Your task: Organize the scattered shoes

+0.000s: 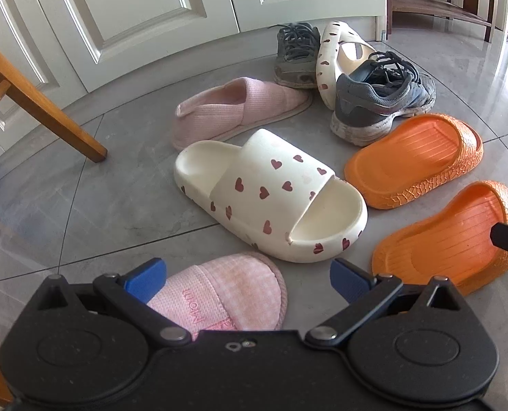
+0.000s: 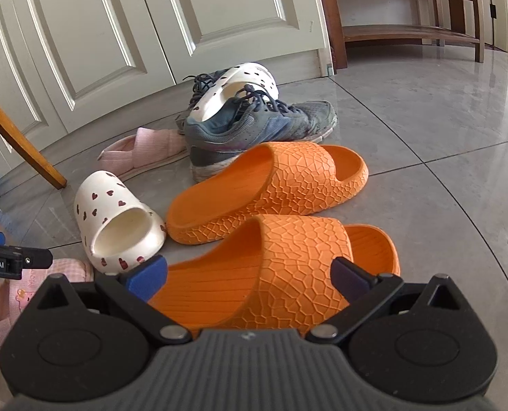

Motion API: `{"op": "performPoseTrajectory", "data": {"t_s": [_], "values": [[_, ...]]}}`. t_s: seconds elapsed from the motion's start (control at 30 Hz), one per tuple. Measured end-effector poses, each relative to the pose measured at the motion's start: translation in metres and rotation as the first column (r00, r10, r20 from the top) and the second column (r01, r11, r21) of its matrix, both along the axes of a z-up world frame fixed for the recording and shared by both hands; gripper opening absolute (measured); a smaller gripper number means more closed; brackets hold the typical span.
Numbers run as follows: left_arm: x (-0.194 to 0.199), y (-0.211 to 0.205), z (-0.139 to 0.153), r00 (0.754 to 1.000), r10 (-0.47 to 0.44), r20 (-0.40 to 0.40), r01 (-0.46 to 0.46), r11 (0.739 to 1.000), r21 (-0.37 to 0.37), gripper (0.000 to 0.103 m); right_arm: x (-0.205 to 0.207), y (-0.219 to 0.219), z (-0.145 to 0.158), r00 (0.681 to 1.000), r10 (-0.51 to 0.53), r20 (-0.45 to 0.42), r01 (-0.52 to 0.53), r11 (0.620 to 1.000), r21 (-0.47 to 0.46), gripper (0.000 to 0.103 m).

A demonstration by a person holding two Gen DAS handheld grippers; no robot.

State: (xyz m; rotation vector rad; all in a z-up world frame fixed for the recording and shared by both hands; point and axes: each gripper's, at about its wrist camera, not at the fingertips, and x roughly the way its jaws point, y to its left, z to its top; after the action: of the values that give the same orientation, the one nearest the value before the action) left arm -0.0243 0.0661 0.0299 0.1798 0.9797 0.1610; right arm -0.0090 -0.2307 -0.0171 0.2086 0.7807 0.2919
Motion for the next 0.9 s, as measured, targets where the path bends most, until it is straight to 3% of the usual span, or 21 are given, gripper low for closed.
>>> {"op": "performPoseTrajectory", "data": {"t_s": [0.27,0.47,0.6,0.73,0.83,0.9], "values": [[-0.005,0.004,0.003,1.000,0.003,0.008,-0.003,1.000,0.005,0.103,0.002,0.001,0.002,1.000,-0.007,-0.005,0.007,1.000,-0.005,0.103],[-0.045,0.031,0.018,0.999,-0.037,0.014,0.037,0.999,0.000,0.103,0.000,0.001,0.002,1.000,0.004,0.008,-0.004,1.000,-0.013,0.103],[-0.056,0.073,0.010,0.998,0.057,-0.033,-0.060,0.994,-0.087,0.103,-0.001,0.002,0.000,1.000,0.005,0.010,-0.005,1.000,-0.016,0.103],[-0.050,0.094,-0.010,0.988,0.129,-0.081,-0.143,0.970,-0.195,0.100,-0.001,0.004,0.000,1.000,0.004,0.000,-0.004,1.000,-0.018,0.103],[-0.037,0.104,-0.028,0.986,0.132,-0.099,-0.154,0.950,-0.273,0.094,-0.001,0.005,0.000,1.000,0.012,-0.003,-0.012,1.000,-0.023,0.103],[-0.023,0.110,-0.043,0.980,0.145,-0.135,-0.182,0.926,-0.329,0.081,-0.003,0.004,0.002,1.000,0.013,0.006,-0.013,1.000,-0.023,0.103]]}}
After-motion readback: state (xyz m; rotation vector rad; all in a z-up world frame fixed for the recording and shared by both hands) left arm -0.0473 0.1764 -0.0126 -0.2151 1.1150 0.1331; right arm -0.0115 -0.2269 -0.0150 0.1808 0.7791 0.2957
